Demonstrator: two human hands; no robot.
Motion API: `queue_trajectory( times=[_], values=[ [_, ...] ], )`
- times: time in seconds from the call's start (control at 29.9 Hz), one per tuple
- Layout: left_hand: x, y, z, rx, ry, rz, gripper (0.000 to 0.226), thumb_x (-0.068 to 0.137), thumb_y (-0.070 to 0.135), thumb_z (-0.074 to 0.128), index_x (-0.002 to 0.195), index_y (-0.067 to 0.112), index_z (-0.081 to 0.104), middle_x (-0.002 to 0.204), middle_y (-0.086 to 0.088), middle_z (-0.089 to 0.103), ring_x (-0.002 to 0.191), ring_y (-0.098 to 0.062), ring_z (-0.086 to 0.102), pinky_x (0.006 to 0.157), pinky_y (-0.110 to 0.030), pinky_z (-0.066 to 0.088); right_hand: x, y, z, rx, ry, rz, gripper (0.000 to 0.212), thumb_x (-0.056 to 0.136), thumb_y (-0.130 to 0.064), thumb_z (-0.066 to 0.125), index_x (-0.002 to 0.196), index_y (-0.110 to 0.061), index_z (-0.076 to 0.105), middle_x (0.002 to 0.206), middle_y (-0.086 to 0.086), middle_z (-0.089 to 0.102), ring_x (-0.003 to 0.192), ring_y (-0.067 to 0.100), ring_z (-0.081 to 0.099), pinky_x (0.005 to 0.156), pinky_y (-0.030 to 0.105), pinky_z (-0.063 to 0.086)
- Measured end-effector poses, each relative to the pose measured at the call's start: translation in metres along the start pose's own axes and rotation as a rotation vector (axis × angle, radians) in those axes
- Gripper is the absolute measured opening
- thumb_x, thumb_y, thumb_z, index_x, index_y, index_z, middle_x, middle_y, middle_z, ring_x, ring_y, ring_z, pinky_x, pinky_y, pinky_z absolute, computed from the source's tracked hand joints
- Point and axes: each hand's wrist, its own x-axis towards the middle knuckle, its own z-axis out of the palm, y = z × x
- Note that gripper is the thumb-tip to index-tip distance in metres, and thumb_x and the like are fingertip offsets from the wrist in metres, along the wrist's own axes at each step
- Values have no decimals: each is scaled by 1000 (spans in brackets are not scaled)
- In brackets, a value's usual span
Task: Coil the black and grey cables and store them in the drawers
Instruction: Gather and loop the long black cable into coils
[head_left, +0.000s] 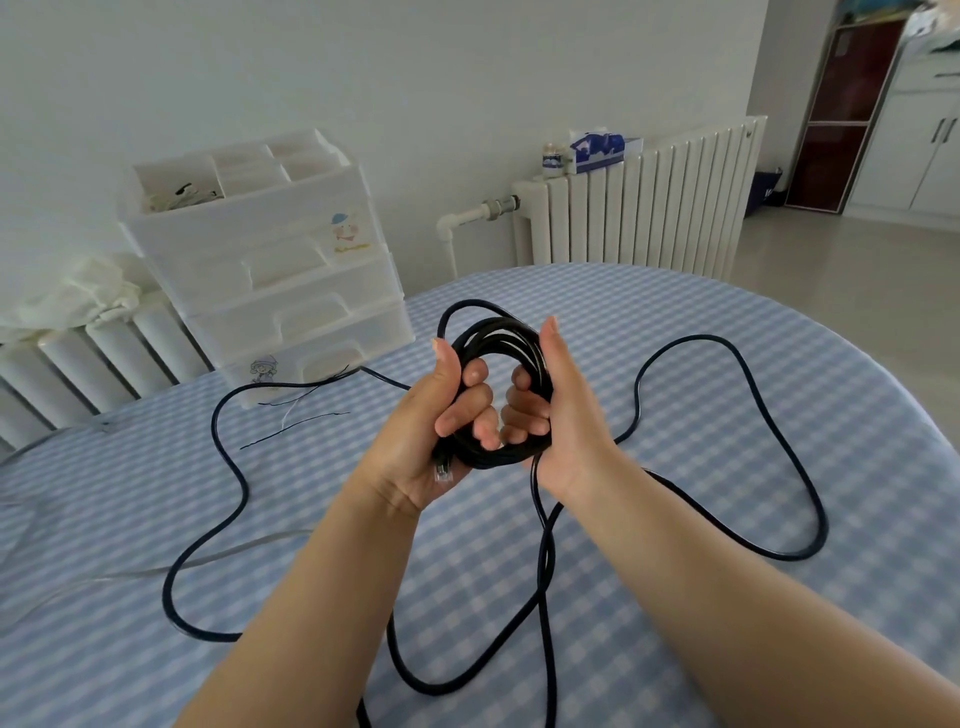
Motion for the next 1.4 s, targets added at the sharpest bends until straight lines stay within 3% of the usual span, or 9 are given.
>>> queue_trajectory(
  times=[0.23, 0.33, 0.47, 0.57, 0.67, 0.87, 0.97, 1.1, 1.4],
  values=[
    [2, 12, -9, 53, 92, -82, 53, 80, 67, 38, 66, 16, 44, 34, 11, 26, 24, -2, 22, 28, -17, 23, 6, -5, -2, -309, 107, -226, 35, 101, -34, 45, 91, -10, 68, 80, 5, 74, 73, 17, 67, 67, 32, 56],
    [1, 19, -10, 67, 108, -87, 59, 86, 70, 30, 63, 17, 43, 33, 10, 25, 22, -2, 21, 28, -15, 16, 11, -14, -7, -559, 166, -383, 36, 102, -35, 42, 80, -13, 61, 71, 0, 69, 65, 12, 65, 63, 29, 54],
    [-2, 32, -16, 24, 63, -58, 54, 96, 58, 32, 61, 18, 44, 30, 10, 27, 21, -3, 23, 29, -15, 15, 14, -26, -14, -646, 38, -367, 46, 102, -43, 34, 72, -13, 51, 54, -2, 58, 40, 11, 49, 37, 22, 39],
    [-3, 34, -15, -8, 26, -42, 52, 99, 50, 33, 59, 18, 45, 30, 10, 28, 20, -3, 24, 28, -15, 16, 22, -23, -20, -771, 102, -332, 49, 101, -48, 33, 66, -16, 43, 48, -3, 39, 39, 11, 30, 37, 22, 24],
    [-2, 33, -9, -26, 110, 36, 51, 101, 46, 32, 60, 18, 43, 31, 9, 26, 21, -4, 22, 28, -16, 16, 27, -15, -17, -916, 131, -322, 48, 101, -47, 32, 65, -17, 43, 51, -3, 42, 41, 10, 34, 44, 26, 28],
    [1, 41, -16, -187, 440, 345, 41, 100, 38, 34, 64, 20, 41, 38, 9, 24, 29, -7, 20, 34, -18, 23, 12, 14, -8, -1602, -64, -296, 22, 104, -27, 32, 121, -19, 43, 80, 2, 61, 61, 19, 56, 54, 36, 42],
    [-2, 51, -24, -242, 607, 460, 38, 98, 34, 36, 63, 21, 41, 43, 9, 26, 35, -7, 21, 38, -20, 26, -1, 18, -5, -2037, -209, -105, 76, 90, 2, 43, 152, -20, 5, 115, 13, 57, 64, 23, 51, 49, 31, 38],
    [-6, 54, -24, -123, 799, 535, 41, 98, 40, 33, 62, 22, 41, 47, 6, 30, 40, -12, 26, 43, -20, 33, -13, 17, 7, -2210, -312, -158, 96, 81, 10, 45, 153, -19, -11, 67, 0, 47, 48, 13, 37, 41, 27, 26],
    [1, 2, -12, 721, 665, 776, 48, 101, 42, 27, 75, 6, 43, 45, -4, 39, 38, -20, 39, 42, -32, 44, -29, 14, 20, -2145, -321, -330, 34, 89, 3, 42, 120, -8, 48, 68, 0, 44, 55, 15, 39, 45, 28, 27]
  ],
)
